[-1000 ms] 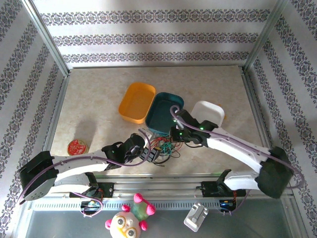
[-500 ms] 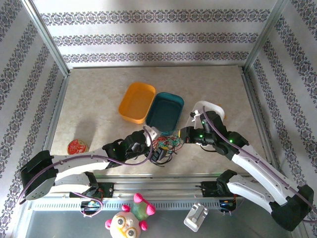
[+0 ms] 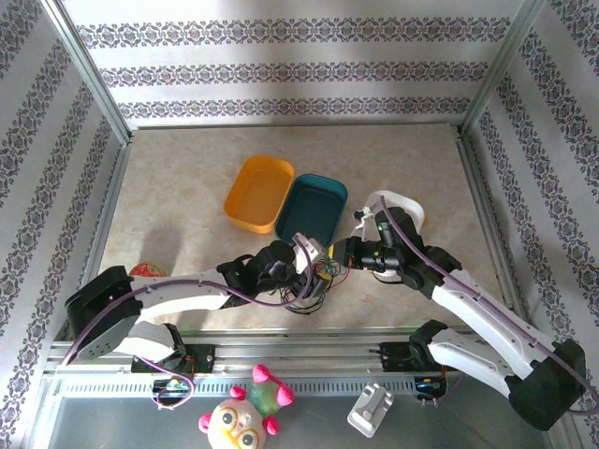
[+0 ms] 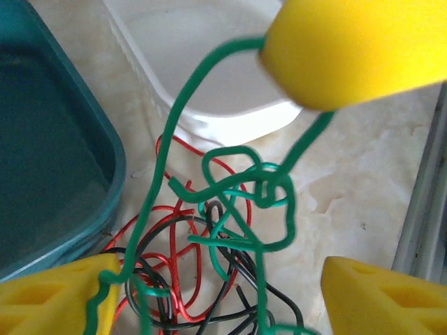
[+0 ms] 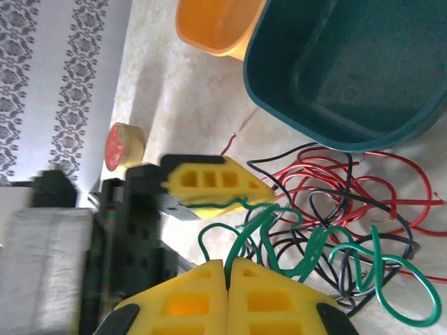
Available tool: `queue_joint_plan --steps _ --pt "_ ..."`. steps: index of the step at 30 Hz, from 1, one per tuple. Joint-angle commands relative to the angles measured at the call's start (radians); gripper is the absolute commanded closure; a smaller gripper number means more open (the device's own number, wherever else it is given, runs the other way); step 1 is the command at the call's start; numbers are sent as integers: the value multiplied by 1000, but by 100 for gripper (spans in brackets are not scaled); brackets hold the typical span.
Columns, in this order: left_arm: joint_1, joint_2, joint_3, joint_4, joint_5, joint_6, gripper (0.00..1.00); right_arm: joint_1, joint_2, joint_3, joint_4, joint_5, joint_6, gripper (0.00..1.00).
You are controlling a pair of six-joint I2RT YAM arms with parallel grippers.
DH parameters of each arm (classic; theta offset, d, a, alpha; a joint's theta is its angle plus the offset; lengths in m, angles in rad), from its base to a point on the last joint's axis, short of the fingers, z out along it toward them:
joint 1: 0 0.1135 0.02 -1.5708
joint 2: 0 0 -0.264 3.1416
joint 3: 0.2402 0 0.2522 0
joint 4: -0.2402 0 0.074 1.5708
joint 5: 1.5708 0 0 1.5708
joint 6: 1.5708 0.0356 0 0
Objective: Untangle the cables
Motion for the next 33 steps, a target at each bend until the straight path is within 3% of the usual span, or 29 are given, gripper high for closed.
queue_joint_plan --steps 1,4,7,19,25,29,33 --pt "-17 22 -20 99 -34 8 46 -19 -22 -8 78 -46 54 100" --pt "-17 35 -50 130 -53 -27 79 -47 -48 -12 74 -52 71 100" --pt "-17 31 -84 164 -72 -58 99 -84 -75 -22 66 -46 95 100" --pt "-15 -86 -188 96 -99 -87 100 -334 -236 -126 5 93 226 100" --pt "-3 -168 -236 66 -126 -114 100 -438 -260 -138 -29 75 227 100" --pt "0 -191 -233 53 -122 -100 100 -449 -237 -119 6 15 192 100" --pt "0 -174 -206 54 -114 -77 100 -363 -157 -72 26 -37 124 75"
